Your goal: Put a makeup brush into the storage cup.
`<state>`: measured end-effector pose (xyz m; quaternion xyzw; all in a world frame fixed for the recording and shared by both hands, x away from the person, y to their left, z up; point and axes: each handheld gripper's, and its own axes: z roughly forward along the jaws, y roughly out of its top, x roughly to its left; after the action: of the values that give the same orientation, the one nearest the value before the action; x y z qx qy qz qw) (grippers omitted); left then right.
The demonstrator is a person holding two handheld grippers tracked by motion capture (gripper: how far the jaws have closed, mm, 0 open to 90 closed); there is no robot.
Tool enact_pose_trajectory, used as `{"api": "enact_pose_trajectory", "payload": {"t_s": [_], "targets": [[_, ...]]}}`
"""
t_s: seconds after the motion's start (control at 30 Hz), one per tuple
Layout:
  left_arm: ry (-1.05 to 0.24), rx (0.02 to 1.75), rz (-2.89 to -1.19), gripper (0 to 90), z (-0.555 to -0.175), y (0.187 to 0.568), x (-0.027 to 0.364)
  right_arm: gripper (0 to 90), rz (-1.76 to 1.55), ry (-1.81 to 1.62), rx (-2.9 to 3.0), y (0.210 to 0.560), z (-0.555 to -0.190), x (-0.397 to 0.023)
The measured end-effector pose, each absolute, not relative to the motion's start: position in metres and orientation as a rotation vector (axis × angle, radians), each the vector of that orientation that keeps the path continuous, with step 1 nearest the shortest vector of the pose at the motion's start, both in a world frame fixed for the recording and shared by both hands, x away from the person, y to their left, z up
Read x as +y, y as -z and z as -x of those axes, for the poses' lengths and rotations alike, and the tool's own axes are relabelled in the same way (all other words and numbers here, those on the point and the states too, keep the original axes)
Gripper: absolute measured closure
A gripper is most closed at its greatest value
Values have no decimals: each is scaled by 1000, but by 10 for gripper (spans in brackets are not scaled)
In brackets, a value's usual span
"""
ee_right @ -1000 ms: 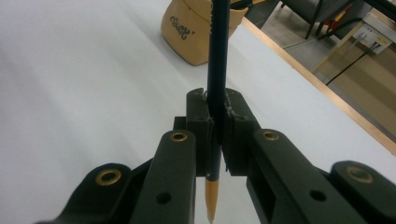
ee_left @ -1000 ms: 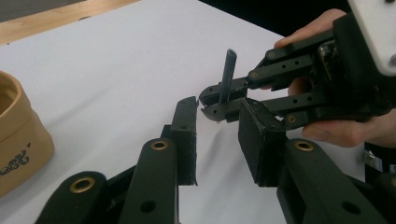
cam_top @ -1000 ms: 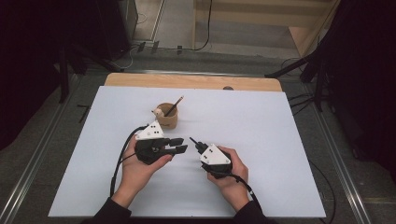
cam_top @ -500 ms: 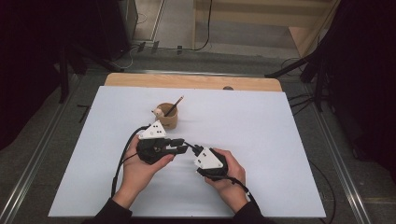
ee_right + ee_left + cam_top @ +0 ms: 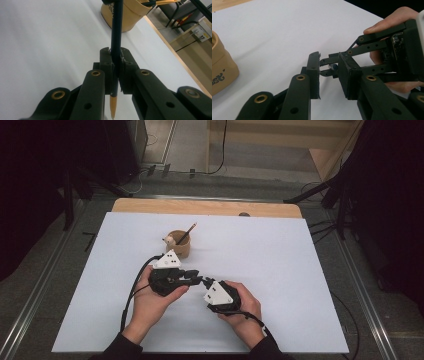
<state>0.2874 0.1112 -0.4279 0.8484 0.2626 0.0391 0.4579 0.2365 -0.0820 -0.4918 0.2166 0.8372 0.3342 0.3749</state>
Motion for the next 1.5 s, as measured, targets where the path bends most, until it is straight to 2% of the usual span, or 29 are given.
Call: {"api": "enact_pose_trajectory", "payload": {"t_s": [0.3,0.47,0.63,0.7,0.77,0.93,1.2,1.5], "targets": [[-64,657,-2107,773,-289,430,109,843,-537,-844,2148,491,-235,-81],[-29,652,-2103,851,-289,431,107,843,-531,-840,2150,491,-236,-81],[-12,654,-2084,859,-290,432,109,839,-535,-844,2153,491,-235,-82],[-37,654,-2078,860,-289,431,111,789,-549,-871,2141,490,-236,-84],[-44,654,-2058,860,-289,430,114,683,-581,-921,2126,488,-237,-85],[-80,668,-2018,861,-290,431,121,576,-667,-1031,2121,485,-239,-91],[-144,673,-1985,860,-287,435,123,521,-814,-1236,2051,483,-240,-100],[-165,704,-1920,860,-288,437,132,520,-947,-1369,1980,479,-239,-107]]}}
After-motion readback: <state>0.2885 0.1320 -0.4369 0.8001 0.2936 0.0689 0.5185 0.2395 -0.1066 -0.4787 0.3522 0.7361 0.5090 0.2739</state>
